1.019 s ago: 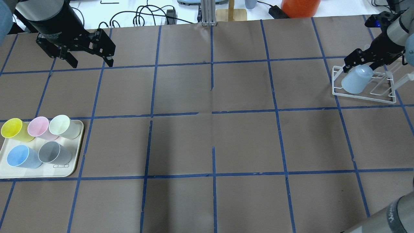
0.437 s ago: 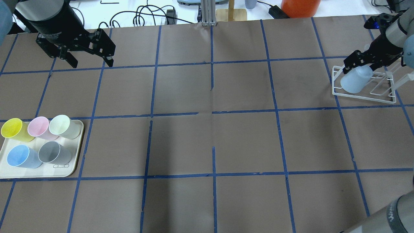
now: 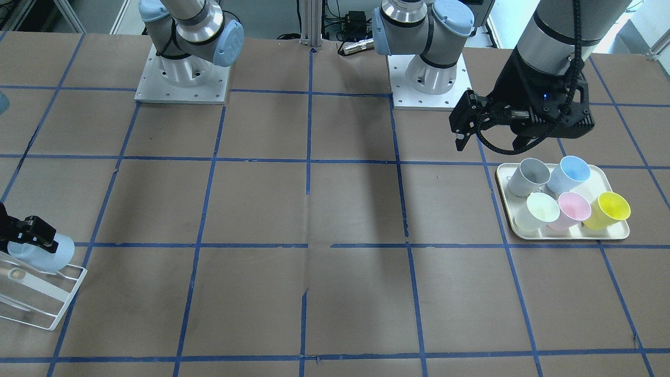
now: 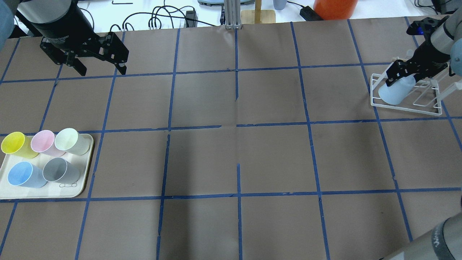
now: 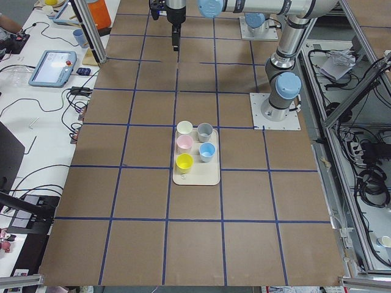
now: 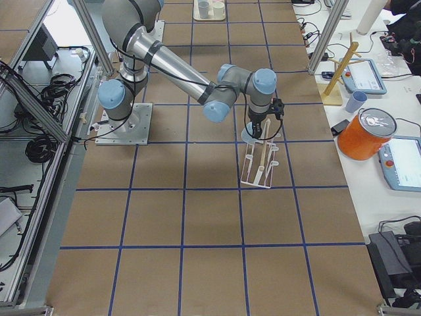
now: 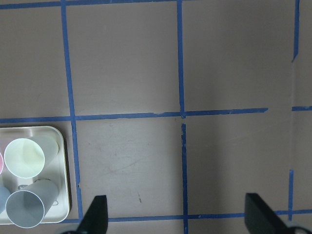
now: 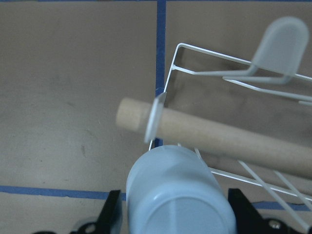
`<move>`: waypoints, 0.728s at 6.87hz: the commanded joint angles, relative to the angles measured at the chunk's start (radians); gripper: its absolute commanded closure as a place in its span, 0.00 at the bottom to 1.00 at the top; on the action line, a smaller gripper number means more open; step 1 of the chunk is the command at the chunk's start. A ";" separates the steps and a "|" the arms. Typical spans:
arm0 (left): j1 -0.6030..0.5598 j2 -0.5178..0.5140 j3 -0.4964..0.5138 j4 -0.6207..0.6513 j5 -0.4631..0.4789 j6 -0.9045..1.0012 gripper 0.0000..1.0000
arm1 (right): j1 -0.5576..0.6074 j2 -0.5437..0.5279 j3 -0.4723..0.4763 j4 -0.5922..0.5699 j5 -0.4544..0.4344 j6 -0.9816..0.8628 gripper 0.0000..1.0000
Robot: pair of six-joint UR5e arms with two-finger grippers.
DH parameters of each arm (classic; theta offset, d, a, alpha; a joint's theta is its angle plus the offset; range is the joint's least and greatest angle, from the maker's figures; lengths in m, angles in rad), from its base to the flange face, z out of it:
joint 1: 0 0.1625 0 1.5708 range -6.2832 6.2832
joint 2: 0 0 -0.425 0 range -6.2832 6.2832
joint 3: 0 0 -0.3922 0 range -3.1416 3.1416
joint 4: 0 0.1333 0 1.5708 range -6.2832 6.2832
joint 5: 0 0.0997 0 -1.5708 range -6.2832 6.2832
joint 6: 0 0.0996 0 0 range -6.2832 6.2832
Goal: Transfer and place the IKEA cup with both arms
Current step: 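Lift the light blue cup off the rack's dowel with the right gripper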
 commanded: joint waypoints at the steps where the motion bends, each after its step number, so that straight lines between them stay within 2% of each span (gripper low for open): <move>1: 0.000 0.000 0.000 0.000 0.000 0.000 0.00 | 0.000 -0.004 -0.005 0.020 -0.006 0.001 0.67; 2: 0.000 0.000 0.000 0.000 -0.001 0.000 0.00 | 0.000 -0.013 -0.006 0.034 -0.006 0.003 0.68; 3: 0.000 0.000 0.002 0.000 -0.003 0.000 0.00 | 0.000 -0.018 -0.023 0.069 -0.006 0.001 0.74; 5: 0.003 -0.001 0.008 0.000 -0.006 0.000 0.00 | 0.000 -0.049 -0.107 0.235 -0.008 0.001 0.75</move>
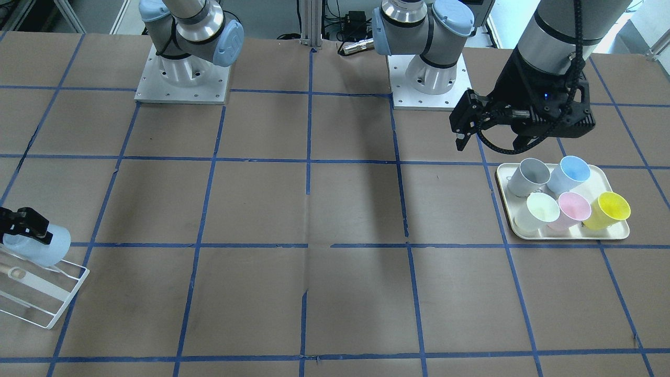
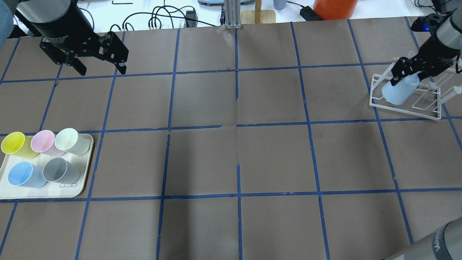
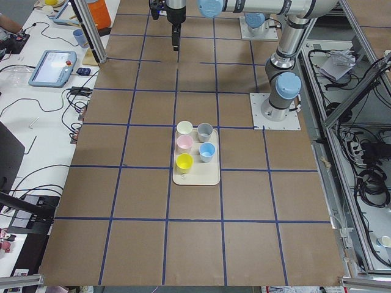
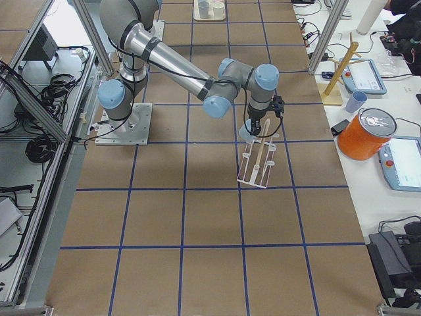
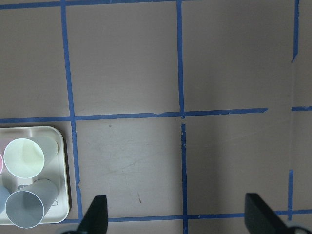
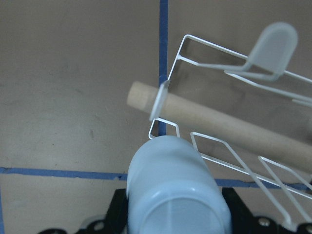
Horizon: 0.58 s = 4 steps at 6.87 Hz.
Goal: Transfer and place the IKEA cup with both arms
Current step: 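Lift the light blue cup off the rack's dowel with the right gripper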
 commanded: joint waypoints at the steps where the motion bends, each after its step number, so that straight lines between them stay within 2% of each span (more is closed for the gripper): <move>1: 0.002 -0.002 0.006 0.000 -0.007 0.000 0.00 | -0.002 -0.054 -0.078 0.175 -0.012 0.000 0.75; 4: 0.002 -0.005 0.009 0.000 -0.007 0.000 0.00 | 0.000 -0.201 -0.091 0.357 -0.020 -0.002 0.75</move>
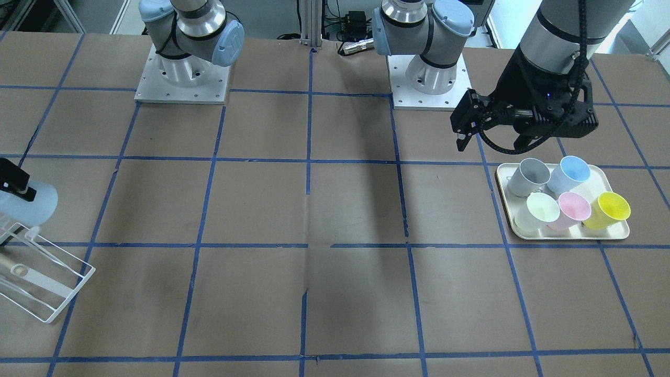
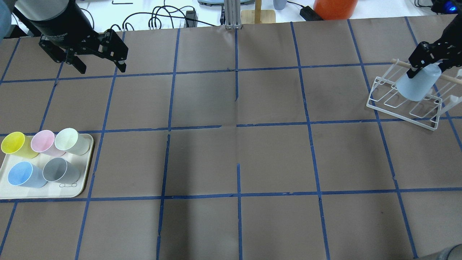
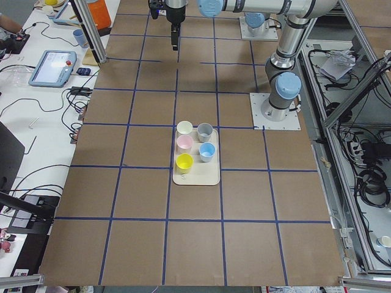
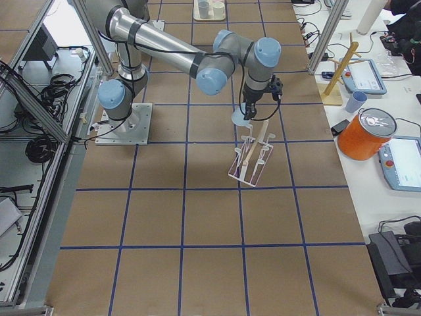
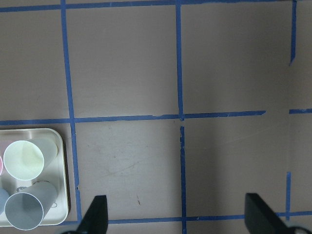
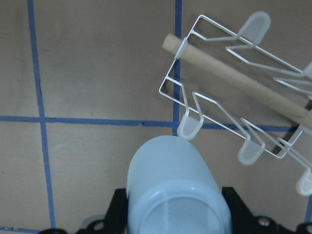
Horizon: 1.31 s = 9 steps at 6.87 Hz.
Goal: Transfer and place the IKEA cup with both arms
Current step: 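Carry the cup toward the table center while the left arm reaches toward it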
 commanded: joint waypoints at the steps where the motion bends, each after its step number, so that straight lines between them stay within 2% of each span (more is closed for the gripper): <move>1: 0.000 -0.004 0.006 0.000 0.000 -0.001 0.00 | 0.003 -0.115 -0.001 0.120 0.012 0.000 0.75; 2: 0.002 0.000 0.008 -0.002 -0.003 0.001 0.00 | 0.012 -0.162 0.000 0.157 0.042 -0.003 0.76; 3: 0.008 0.003 0.006 0.000 -0.038 0.001 0.00 | 0.032 -0.175 0.002 0.184 0.155 0.000 0.77; 4: 0.050 0.015 -0.006 -0.002 -0.125 0.002 0.00 | 0.059 -0.174 0.011 0.185 0.241 -0.002 0.77; 6: 0.150 0.028 -0.012 -0.015 -0.433 -0.001 0.00 | 0.145 -0.163 0.022 0.188 0.465 0.001 0.78; 7: 0.158 0.038 -0.012 -0.020 -0.653 -0.004 0.00 | 0.167 -0.152 0.045 0.214 0.575 0.000 0.79; 8: 0.169 0.043 -0.026 -0.021 -0.872 -0.004 0.00 | 0.168 -0.151 0.086 0.238 0.753 0.001 0.79; 9: 0.196 0.045 -0.087 -0.011 -1.040 0.001 0.00 | 0.173 -0.151 0.132 0.243 0.867 0.000 0.79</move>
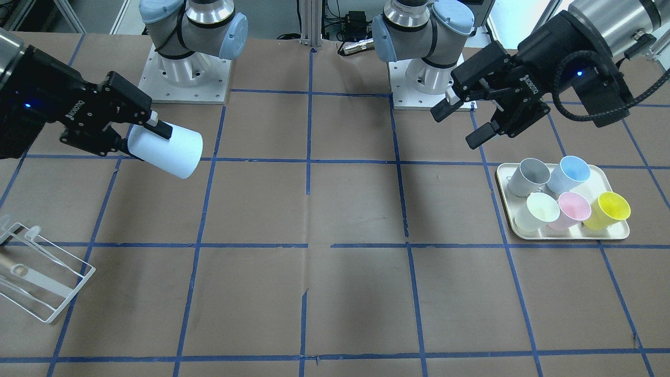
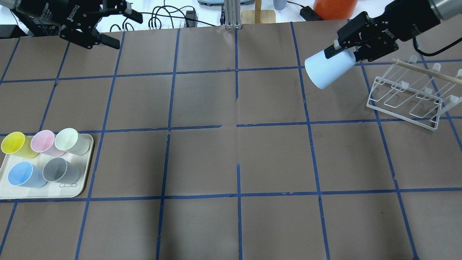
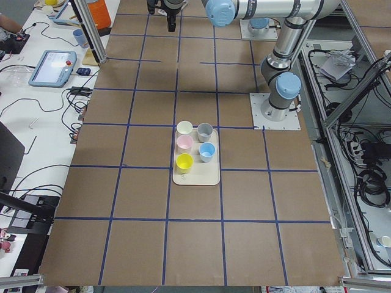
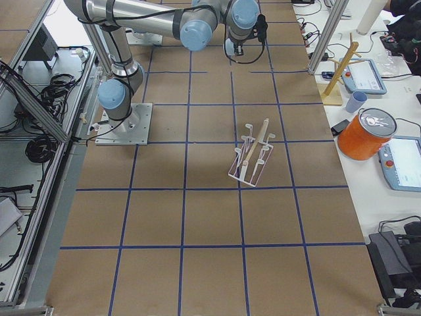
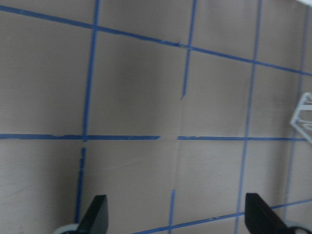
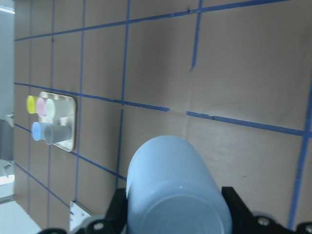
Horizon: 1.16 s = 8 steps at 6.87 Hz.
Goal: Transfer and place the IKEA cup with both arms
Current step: 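Carry the cup toward the table center while the left arm reaches toward it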
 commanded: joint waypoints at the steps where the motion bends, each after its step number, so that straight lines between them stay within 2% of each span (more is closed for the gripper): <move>1: 0.035 0.005 -0.152 0.013 -0.425 0.038 0.00 | 0.020 0.000 0.100 0.014 0.277 0.001 0.79; 2: 0.029 0.004 -0.269 0.080 -0.632 0.113 0.00 | 0.043 0.000 0.149 0.016 0.404 0.002 0.79; 3: 0.029 -0.034 -0.389 0.240 -0.780 0.124 0.00 | 0.077 -0.001 0.190 0.014 0.527 0.039 0.80; 4: 0.006 -0.057 -0.498 0.451 -0.896 0.120 0.00 | 0.123 0.000 0.209 0.011 0.618 0.092 0.81; 6: -0.080 -0.088 -0.521 0.509 -0.916 0.120 0.02 | 0.184 0.002 0.211 0.010 0.680 0.102 0.81; 8: -0.102 -0.075 -0.530 0.523 -0.918 0.105 0.02 | 0.192 0.013 0.218 0.013 0.681 0.106 0.81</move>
